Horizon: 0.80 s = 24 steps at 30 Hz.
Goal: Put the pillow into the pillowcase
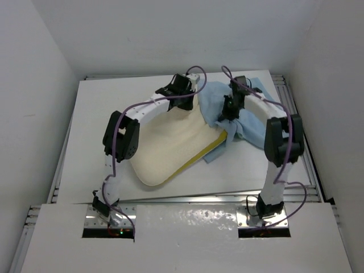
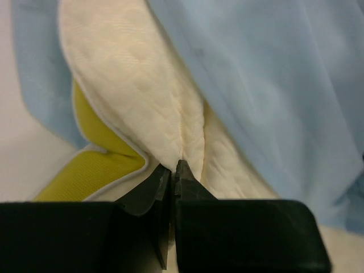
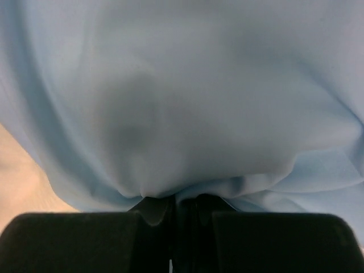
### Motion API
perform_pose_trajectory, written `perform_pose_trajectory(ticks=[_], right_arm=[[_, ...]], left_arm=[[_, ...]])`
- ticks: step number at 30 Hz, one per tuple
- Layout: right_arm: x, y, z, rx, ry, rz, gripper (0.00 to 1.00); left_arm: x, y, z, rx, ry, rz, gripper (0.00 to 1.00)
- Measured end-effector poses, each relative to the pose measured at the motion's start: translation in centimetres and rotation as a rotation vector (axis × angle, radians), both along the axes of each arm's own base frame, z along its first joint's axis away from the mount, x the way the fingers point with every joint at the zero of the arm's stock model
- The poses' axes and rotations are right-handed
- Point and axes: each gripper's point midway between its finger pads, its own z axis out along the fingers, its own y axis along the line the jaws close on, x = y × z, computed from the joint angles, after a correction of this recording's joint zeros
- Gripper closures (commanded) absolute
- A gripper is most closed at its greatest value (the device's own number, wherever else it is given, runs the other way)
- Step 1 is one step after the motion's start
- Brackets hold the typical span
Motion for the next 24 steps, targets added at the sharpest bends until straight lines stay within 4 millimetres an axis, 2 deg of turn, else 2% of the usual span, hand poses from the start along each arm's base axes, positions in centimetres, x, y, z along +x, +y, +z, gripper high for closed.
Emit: perform_pose_trajectory(ticks=[2,4,7,9,10,11,12,13,15,16,17,19,20,22,24], right_arm=[[2.7,0.4,0.1,-0.029,-0.010,0.079,1.00],[4.2,0.5,-0.3,-0.063,-0.021,0.146,1.00],[4.4,0.4,-0.5,-0.093,-0.034,0.214,1.00],[4.1,0.2,-0.5,-0.107,-0.048,0.254,1.00],[3.7,0.1,-0.7,-0.113,-0.061,0.281,1.00],[2.6,-0.2,-1.0,-0.124,-0.064,0.312,1.00],[2.2,-0.3,-1.0,-0.127,-0.064,0.322,1.00],[1.5,-0.6,-1.2,-0.140,-0.076,0.347,1.00],[-0.3,-1.2,-1.4,-0.163,-0.076,0.390,1.00],[-1.0,-1.5,-1.4,-0.171,-0.074,0.407,0.95],[-1.4,-1.7,-1.3,-0.179,-0.075,0.420,0.85],[-1.5,-1.8,-1.2,-0.190,-0.078,0.436,0.72],[-1.4,-1.9,-1.1,-0.197,-0.078,0.440,0.55],[-1.1,-2.1,-0.7,-0.206,-0.071,0.444,0.33],[0.0,-2.0,0.0,-0.210,-0.085,0.435,0.29]], left_arm=[[-0.9,1.6,-0.4,0.006,0.026,0.033,1.00],[-1.5,2.5,-0.2,0.007,0.032,0.057,1.00],[-1.8,3.1,0.0,0.022,0.033,0.075,0.99],[-1.6,3.5,0.1,0.024,0.030,0.084,0.92],[-1.5,3.6,0.1,0.026,0.029,0.083,0.77],[-1.3,3.9,0.0,0.031,0.029,0.081,0.55],[-0.9,4.0,0.1,0.029,0.030,0.079,0.55],[-0.6,3.9,0.3,0.026,0.038,0.064,0.39],[-0.4,3.4,0.5,0.027,0.039,0.007,0.26],[-0.6,3.1,0.6,0.029,0.043,-0.023,0.18],[-0.8,2.9,1.0,0.034,0.043,-0.053,0.17],[-1.0,2.6,2.1,0.053,0.026,-0.094,0.14],[-0.9,2.4,2.8,0.063,0.005,-0.108,0.13],[-0.4,2.4,4.5,0.083,-0.053,-0.123,0.12],[0.2,2.7,6.6,0.087,-0.114,-0.120,0.14]])
